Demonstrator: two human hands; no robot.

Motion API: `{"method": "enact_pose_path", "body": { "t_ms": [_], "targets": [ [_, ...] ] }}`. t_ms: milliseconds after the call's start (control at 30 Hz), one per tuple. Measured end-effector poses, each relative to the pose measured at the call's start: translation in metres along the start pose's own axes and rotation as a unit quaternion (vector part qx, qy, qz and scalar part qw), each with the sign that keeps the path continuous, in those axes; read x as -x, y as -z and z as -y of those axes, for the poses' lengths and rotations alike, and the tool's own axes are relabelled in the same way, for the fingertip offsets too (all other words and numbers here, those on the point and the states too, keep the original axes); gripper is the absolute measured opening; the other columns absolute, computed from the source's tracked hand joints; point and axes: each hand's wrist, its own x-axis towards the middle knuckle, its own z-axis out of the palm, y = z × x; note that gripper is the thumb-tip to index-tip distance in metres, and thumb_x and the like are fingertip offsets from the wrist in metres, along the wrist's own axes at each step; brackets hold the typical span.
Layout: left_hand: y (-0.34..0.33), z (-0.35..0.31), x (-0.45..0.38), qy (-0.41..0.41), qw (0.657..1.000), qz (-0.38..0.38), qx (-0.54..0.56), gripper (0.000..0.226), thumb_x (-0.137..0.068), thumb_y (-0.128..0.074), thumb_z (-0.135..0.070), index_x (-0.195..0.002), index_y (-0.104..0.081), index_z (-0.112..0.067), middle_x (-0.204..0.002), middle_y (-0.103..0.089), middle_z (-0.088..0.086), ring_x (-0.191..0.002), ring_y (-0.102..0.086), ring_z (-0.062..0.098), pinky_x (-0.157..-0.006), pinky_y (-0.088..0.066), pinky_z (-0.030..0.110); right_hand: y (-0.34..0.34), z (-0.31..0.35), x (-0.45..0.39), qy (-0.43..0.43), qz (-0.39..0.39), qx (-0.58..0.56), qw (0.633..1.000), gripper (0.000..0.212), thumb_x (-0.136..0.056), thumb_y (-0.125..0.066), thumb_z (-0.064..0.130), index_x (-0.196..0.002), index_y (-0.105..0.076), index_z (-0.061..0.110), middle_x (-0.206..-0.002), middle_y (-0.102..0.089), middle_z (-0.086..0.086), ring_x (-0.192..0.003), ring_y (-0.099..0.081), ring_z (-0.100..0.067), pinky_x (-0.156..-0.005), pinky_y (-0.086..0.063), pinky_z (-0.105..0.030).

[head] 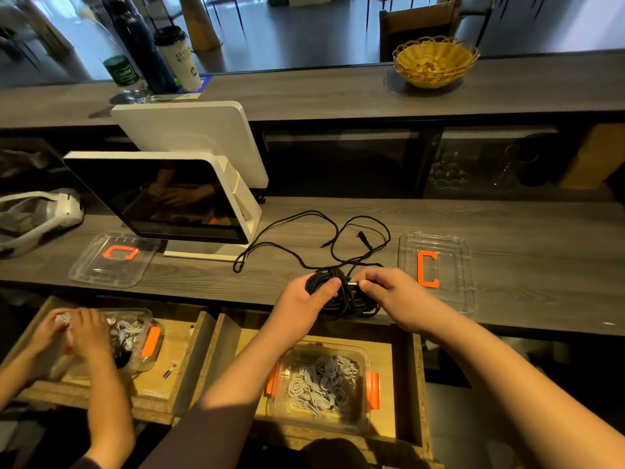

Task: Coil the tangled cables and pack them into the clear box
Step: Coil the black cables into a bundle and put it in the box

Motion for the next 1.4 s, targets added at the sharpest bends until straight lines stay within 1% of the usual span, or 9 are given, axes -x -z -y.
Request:
{"method": "enact_pose_path", "body": {
  "t_ms": [133,433,533,667,800,933,1133,1300,1400],
  "targets": [
    [0.003,-0.004,0.003,0.01,0.997,0.042,0.063,0.013,-0.1,-0.057,-0.022,-0.099,-0.069,-0.021,-0.09,-0.074,-0.006,-0.088,-0.069,0.004,-0.075,-0.051,0.015,0.008,-0.002,-0.002,0.0,0.023,-0.007,1.0,0.022,-0.103,-0.046,0.019,-0.113,-0.065,0.025,-0.107,-0.067,0.007,-0.103,-0.061,-0.006,-0.094,-0.049,-0.031],
    [-0.014,-0.015,0.004,-0.001,0.988,-0.134,0.08,0.021,-0.096,-0.054,-0.007,-0.081,-0.067,-0.014,-0.073,-0.064,-0.002,-0.064,-0.058,-0.001,-0.057,-0.045,0.012,-0.003,0.011,-0.001,0.019,-0.021,0.041,0.999,0.021,-0.103,-0.046,0.02,-0.115,-0.059,0.032,-0.107,-0.062,0.009,-0.101,-0.057,-0.007,-0.084,-0.047,-0.021],
    [-0.012,-0.016,0.002,0.011,0.994,-0.098,0.05,0.018,-0.099,-0.052,-0.014,-0.094,-0.069,-0.012,-0.084,-0.067,0.003,-0.071,-0.059,-0.002,-0.059,-0.044,0.009,0.002,0.012,-0.001,0.017,-0.01,0.053,0.998,0.024,-0.103,-0.047,0.019,-0.119,-0.061,0.028,-0.108,-0.059,0.013,-0.102,-0.054,-0.004,-0.086,-0.044,-0.02],
    [-0.01,-0.013,0.004,0.032,0.998,-0.04,0.047,0.02,-0.102,-0.049,-0.023,-0.103,-0.069,-0.024,-0.1,-0.071,0.001,-0.094,-0.064,0.009,-0.074,-0.047,0.018,0.004,0.011,-0.002,0.022,0.046,0.073,0.996,0.017,-0.1,-0.052,0.02,-0.097,-0.063,0.032,-0.096,-0.064,0.009,-0.094,-0.06,-0.006,-0.09,-0.051,-0.033],
    [-0.005,-0.015,0.0,0.03,0.999,-0.008,0.04,0.021,-0.102,-0.048,-0.022,-0.106,-0.067,-0.029,-0.103,-0.072,-0.006,-0.096,-0.065,0.003,-0.078,-0.046,0.016,-0.001,0.001,-0.002,0.013,-0.021,-0.053,0.998,0.011,-0.094,-0.063,0.016,-0.096,-0.07,0.024,-0.095,-0.07,0.006,-0.093,-0.066,-0.008,-0.088,-0.054,-0.031],
    [-0.01,-0.018,-0.003,0.049,0.998,-0.021,0.033,0.021,-0.103,-0.048,-0.024,-0.096,-0.067,-0.029,-0.089,-0.07,-0.007,-0.082,-0.064,0.001,-0.065,-0.045,0.013,-0.002,-0.008,-0.003,0.025,-0.083,-0.081,0.993,0.005,-0.089,-0.069,0.019,-0.09,-0.071,0.024,-0.096,-0.067,0.008,-0.091,-0.063,-0.003,-0.08,-0.048,-0.02],
    [-0.019,-0.016,-0.001,0.099,0.982,-0.069,0.143,0.021,-0.103,-0.05,-0.027,-0.095,-0.07,-0.025,-0.092,-0.075,0.001,-0.092,-0.068,0.017,-0.078,-0.05,0.033,-0.008,-0.009,-0.002,0.009,-0.179,-0.059,0.982,0.023,-0.082,-0.061,0.052,-0.071,-0.065,0.032,-0.099,-0.062,0.008,-0.106,-0.055,-0.014,-0.095,-0.047,-0.043],
    [-0.018,-0.016,-0.007,0.081,0.985,-0.121,0.088,0.022,-0.103,-0.049,-0.027,-0.09,-0.067,-0.025,-0.086,-0.069,-0.001,-0.081,-0.061,0.012,-0.066,-0.044,0.026,-0.017,-0.009,0.001,0.012,-0.16,-0.123,0.979,0.018,-0.091,-0.066,0.022,-0.092,-0.063,0.04,-0.126,-0.054,0.01,-0.126,-0.044,-0.009,-0.094,-0.037,-0.019],
    [-0.018,-0.013,-0.008,0.054,0.991,-0.106,0.067,0.023,-0.103,-0.049,-0.024,-0.092,-0.069,-0.017,-0.087,-0.069,0.007,-0.079,-0.061,0.014,-0.062,-0.046,0.02,-0.022,-0.01,-0.002,-0.008,-0.156,-0.173,0.972,0.018,-0.094,-0.062,0.018,-0.087,-0.068,0.033,-0.128,-0.054,0.007,-0.127,-0.045,-0.008,-0.097,-0.037,-0.019]
  ]
}}
